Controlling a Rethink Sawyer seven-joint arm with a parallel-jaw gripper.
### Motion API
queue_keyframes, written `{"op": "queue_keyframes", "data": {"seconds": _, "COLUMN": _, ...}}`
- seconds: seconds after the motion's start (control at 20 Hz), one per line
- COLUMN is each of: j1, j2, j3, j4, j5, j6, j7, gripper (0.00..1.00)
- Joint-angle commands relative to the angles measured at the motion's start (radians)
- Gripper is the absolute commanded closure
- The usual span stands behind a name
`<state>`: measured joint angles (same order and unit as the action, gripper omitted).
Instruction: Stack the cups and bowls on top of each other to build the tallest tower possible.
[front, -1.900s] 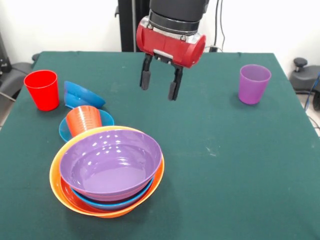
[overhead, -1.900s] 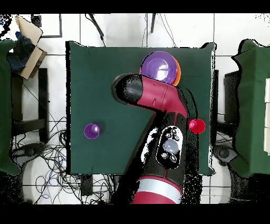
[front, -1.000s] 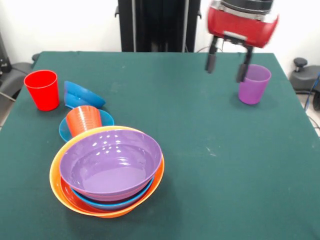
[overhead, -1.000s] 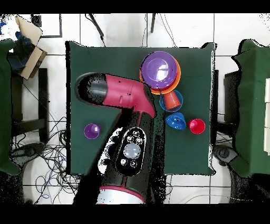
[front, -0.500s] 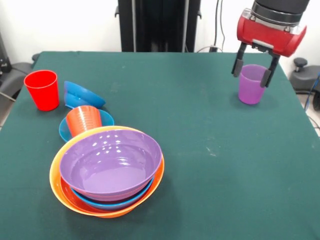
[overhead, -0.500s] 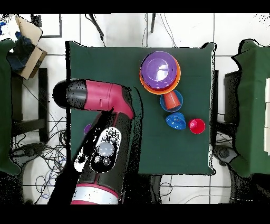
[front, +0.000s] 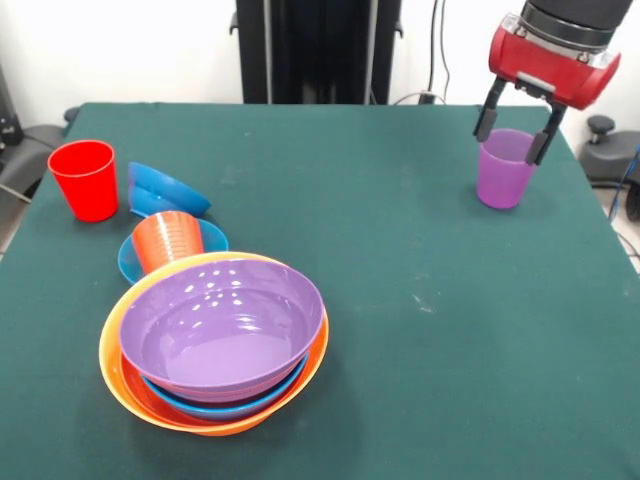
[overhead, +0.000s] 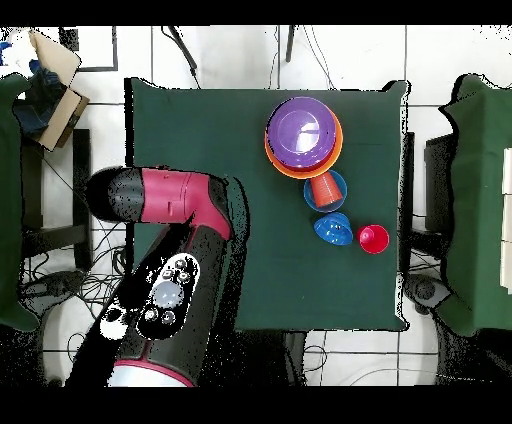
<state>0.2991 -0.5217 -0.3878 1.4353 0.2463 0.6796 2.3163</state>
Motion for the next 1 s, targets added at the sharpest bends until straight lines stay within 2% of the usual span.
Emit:
{"op": "queue_keyframes", "data": {"seconds": 0.05, "j1": -0.005, "j2": 0.04, "j3": 0.078, "j4": 0.142, "j5": 0.039, "j6": -0.041, "j7": 0.209, "gripper": 0.0}}
{"op": "queue_keyframes", "data": {"seconds": 0.2, "j1": -0.005, "j2": 0.053, "j3": 0.104, "j4": 0.155, "j5": 0.067, "j6": -0.085, "j7": 0.224, "gripper": 0.0}}
{"op": "queue_keyframes", "data": {"seconds": 0.65, "j1": 0.071, "j2": 0.118, "j3": 0.046, "j4": 0.13, "j5": 0.116, "j6": -0.171, "j7": 0.298, "gripper": 0.0}}
{"op": "queue_keyframes", "data": {"seconds": 1.0, "j1": 0.154, "j2": 0.166, "j3": -0.021, "j4": 0.078, "j5": 0.18, "j6": -0.067, "j7": 0.41, "gripper": 0.0}}
